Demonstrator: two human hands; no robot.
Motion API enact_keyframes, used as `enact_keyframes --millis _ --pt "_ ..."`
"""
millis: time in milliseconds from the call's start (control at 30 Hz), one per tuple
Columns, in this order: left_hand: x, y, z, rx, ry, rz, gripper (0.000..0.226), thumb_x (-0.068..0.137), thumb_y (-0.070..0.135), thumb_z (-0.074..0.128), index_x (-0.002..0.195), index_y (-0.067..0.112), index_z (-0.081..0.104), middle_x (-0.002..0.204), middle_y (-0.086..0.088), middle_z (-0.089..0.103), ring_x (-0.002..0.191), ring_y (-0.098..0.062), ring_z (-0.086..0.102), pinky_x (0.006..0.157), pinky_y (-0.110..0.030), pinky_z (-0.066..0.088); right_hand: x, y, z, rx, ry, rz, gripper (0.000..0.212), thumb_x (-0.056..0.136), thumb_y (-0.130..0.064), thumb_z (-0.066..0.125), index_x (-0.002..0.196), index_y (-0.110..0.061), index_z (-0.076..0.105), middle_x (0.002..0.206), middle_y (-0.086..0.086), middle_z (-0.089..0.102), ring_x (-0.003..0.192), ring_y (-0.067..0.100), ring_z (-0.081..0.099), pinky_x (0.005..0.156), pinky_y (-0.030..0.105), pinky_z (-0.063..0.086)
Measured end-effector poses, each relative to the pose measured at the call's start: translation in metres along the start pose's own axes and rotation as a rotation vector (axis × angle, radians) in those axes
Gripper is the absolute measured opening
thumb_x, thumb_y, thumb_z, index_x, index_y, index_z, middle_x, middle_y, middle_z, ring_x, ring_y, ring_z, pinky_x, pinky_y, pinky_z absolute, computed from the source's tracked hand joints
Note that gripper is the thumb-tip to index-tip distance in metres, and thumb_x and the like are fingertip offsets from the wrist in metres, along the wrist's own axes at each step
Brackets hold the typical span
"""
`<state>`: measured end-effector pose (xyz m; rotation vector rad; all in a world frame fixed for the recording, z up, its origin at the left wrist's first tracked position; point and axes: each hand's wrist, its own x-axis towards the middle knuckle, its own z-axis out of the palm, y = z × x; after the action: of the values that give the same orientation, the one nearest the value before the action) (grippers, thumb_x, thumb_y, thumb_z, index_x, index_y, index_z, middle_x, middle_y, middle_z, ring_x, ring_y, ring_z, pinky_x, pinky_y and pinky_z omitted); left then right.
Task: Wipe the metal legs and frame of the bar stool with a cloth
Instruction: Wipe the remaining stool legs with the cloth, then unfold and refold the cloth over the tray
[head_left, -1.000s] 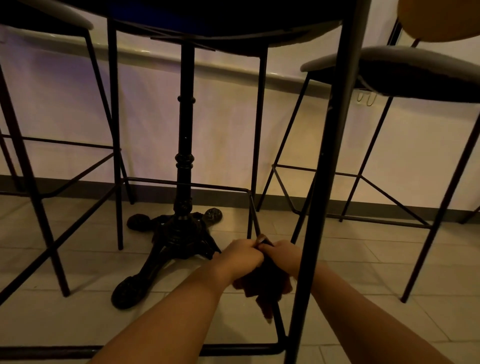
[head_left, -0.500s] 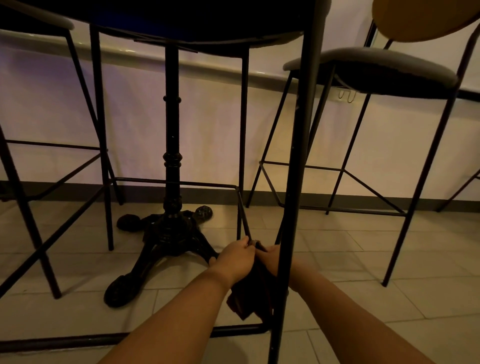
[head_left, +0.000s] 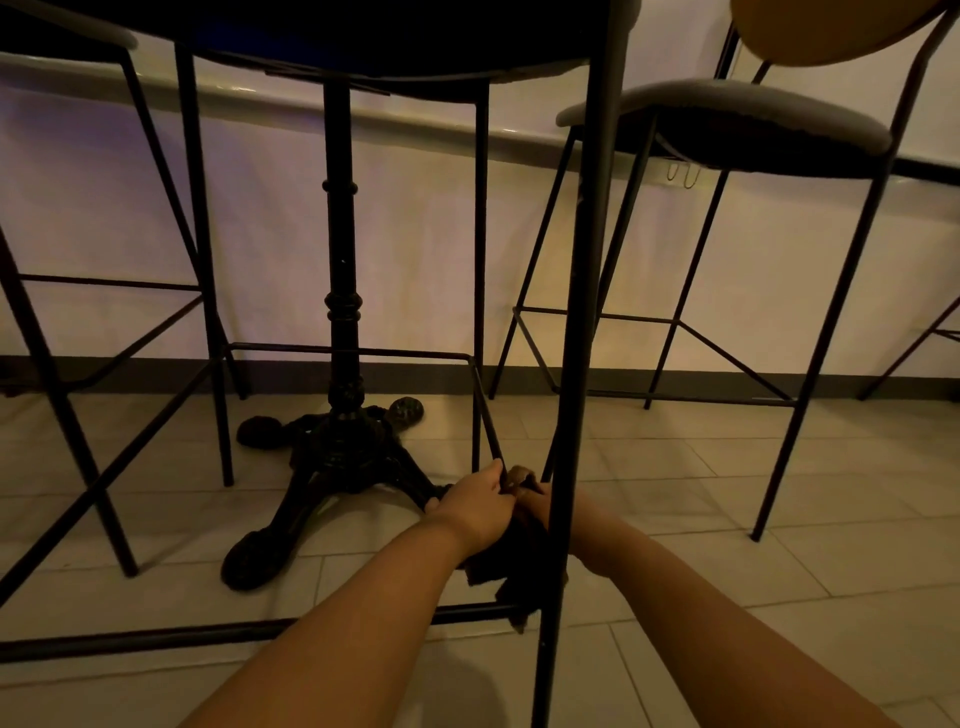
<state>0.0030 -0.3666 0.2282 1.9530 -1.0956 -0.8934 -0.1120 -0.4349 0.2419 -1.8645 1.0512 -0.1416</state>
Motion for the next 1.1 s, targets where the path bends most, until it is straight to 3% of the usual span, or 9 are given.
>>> enact_keyframes --millis 133,200,300,400,467,600,767,933,1100 --pt "-0.021 0.005 -0.006 0.054 0.033 0.043 0.050 0.098 0.018 0.038 0.147 0.023 0.032 0.144 -0.006 0.046 0.133 -0.028 0.041 0.114 -0.046 0.026 -0.015 0.010 -0.007 0.006 0.104 -0.018 0.019 0.094 -0.035 0.053 0.086 -0.024 0.067 0.080 -0.004 0.071 0.075 0.009 0.067 0.063 0.023 0.048" --pt "-0.039 0.004 -0.012 0.078 0.099 0.067 0.047 0.099 0.019 0.038 0.146 0.026 0.034 0.150 0.000 0.038 0.135 -0.022 0.038 0.110 -0.030 0.030 -0.028 0.017 -0.014 0.135 0.170 -0.002 0.022 0.097 -0.032 0.050 0.095 -0.020 0.068 0.086 0.002 0.073 0.079 0.016 0.070 0.072 0.031 0.054" --pt "-0.080 -0.005 -0.024 0.091 0.224 0.183 0.042 0.097 0.020 0.045 0.136 0.036 0.046 0.137 0.012 0.047 0.110 0.000 0.047 0.071 -0.003 0.035 -0.054 0.026 -0.027 0.309 0.248 0.040 0.024 0.098 -0.033 0.047 0.100 -0.018 0.066 0.097 0.011 0.072 0.092 0.028 0.068 0.087 0.046 0.054" --pt "-0.125 -0.015 -0.029 0.049 0.267 0.356 0.030 0.093 0.020 0.055 0.118 0.037 0.060 0.108 0.022 0.056 0.089 0.015 0.050 0.067 0.003 0.038 -0.090 0.037 -0.040 0.538 0.305 0.086 0.022 0.098 -0.030 0.049 0.104 -0.013 0.062 0.093 0.015 0.073 0.088 0.032 0.069 0.079 0.044 0.056" --pt "-0.147 -0.019 -0.030 0.020 0.227 0.384 0.024 0.090 0.026 0.060 0.108 0.041 0.063 0.098 0.019 0.061 0.090 0.013 0.054 0.070 -0.003 0.043 -0.116 0.043 -0.044 0.730 0.318 0.103 0.025 0.099 -0.028 0.047 0.106 -0.009 0.061 0.089 0.018 0.075 0.087 0.034 0.069 0.069 0.044 0.054" --pt "-0.178 -0.017 -0.026 -0.150 -0.070 0.198 0.021 0.085 0.039 0.066 0.107 0.040 0.064 0.103 0.013 0.068 0.095 0.002 0.063 0.087 -0.019 0.051 -0.163 0.040 -0.039 0.973 0.261 0.108 0.031 0.100 -0.030 0.043 0.109 -0.009 0.064 0.102 0.020 0.073 0.094 0.037 0.069 0.085 0.054 0.050" --pt "-0.202 -0.011 -0.018 -0.337 -0.333 0.026 0.065 0.060 0.068 0.065 0.119 0.042 0.053 0.119 0.018 0.061 0.112 -0.001 0.056 0.094 -0.023 0.046 -0.200 0.022 -0.013 1.083 0.049 0.111 0.033 0.096 -0.031 0.046 0.108 -0.009 0.067 0.098 0.020 0.073 0.083 0.034 0.073 0.073 0.047 0.050" --pt "-0.216 -0.009 -0.032 -0.529 -0.280 0.040 0.045 0.063 0.050 0.078 0.105 0.036 0.070 0.111 0.012 0.071 0.110 -0.008 0.061 0.090 -0.028 0.045 -0.208 0.003 0.004 1.086 -0.156 0.007 0.039 0.085 -0.031 0.050 0.102 -0.006 0.075 0.112 0.021 0.070 0.101 0.036 0.068 0.082 0.049 0.049" --pt "-0.224 -0.008 -0.069 -0.571 -0.101 0.153 0.025 0.071 0.030 0.071 0.095 0.023 0.072 0.099 -0.004 0.074 0.095 -0.017 0.070 0.084 -0.032 0.054 -0.204 -0.013 0.017 1.100 -0.189 -0.101 0.045 0.081 -0.045 0.052 0.104 -0.014 0.075 0.110 0.016 0.071 0.096 0.031 0.070 0.080 0.045 0.051"
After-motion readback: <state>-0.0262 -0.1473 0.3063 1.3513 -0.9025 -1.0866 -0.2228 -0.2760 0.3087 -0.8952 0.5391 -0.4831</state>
